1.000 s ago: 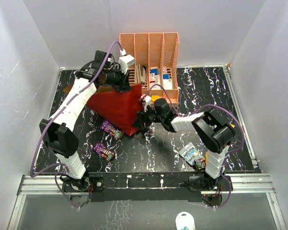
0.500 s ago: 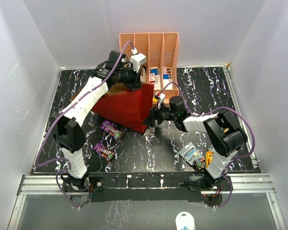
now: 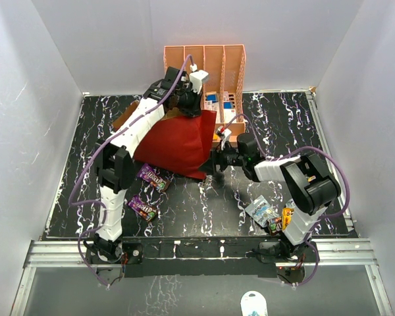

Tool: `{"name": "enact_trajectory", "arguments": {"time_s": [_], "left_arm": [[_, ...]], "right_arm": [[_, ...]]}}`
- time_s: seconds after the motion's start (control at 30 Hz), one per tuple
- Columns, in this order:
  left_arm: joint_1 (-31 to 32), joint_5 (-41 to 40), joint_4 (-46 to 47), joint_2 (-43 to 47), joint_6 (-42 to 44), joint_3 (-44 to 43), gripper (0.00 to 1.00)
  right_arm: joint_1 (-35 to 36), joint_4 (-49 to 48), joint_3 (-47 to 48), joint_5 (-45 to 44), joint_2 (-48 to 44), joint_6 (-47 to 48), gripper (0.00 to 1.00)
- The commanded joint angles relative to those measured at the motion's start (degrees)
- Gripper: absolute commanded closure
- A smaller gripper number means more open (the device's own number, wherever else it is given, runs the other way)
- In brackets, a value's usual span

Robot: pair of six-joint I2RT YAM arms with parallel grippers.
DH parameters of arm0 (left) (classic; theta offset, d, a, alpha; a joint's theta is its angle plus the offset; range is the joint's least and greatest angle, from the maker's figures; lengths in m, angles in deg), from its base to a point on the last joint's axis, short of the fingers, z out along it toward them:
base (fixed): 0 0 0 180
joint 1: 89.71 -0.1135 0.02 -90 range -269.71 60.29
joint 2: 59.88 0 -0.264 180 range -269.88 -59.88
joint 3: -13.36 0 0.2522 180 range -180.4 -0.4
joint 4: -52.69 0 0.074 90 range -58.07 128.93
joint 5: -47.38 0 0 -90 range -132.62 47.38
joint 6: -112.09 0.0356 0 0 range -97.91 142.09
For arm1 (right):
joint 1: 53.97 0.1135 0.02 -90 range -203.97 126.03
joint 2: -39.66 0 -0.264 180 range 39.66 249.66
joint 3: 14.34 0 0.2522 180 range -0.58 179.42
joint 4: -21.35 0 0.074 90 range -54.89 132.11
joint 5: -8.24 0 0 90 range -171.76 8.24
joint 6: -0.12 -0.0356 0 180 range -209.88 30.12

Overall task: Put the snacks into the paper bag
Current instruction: Adjust the paper bag at the center of the board.

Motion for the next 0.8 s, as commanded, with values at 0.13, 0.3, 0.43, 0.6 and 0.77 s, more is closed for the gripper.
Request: {"name": "enact_trajectory", "arguments": {"time_s": [0.13,0.3,0.43,0.6,0.77], "left_arm": [[-0.35,-6.28,5.22,-2.28,-2.53,-9.01,1.00],[-0.35,-2.59,5.45,-1.08,-2.54,-7.27,1.00],[-0.35,1.93,8.23,3.24,-1.73,-1.69,1.00],[-0.35,3.60,9.08,6.50,-0.12,1.42,1.00],[-0.40,6.22,9.33,7.31,-0.80,2.47,1.00]], "right_arm": [[-2.41,7.36,2.20,-3.29,-3.43,0.44,0.27],[-3.50,12.62,4.35,-6.94,-6.73,3.73,0.26],[-4.72,17.20,7.23,-9.89,-8.39,6.80,0.25],[-6.49,23.90,10.26,-12.09,-10.70,11.60,0.24],[-6.54,28.72,12.11,-5.05,-14.11,18.58,0.27]]}}
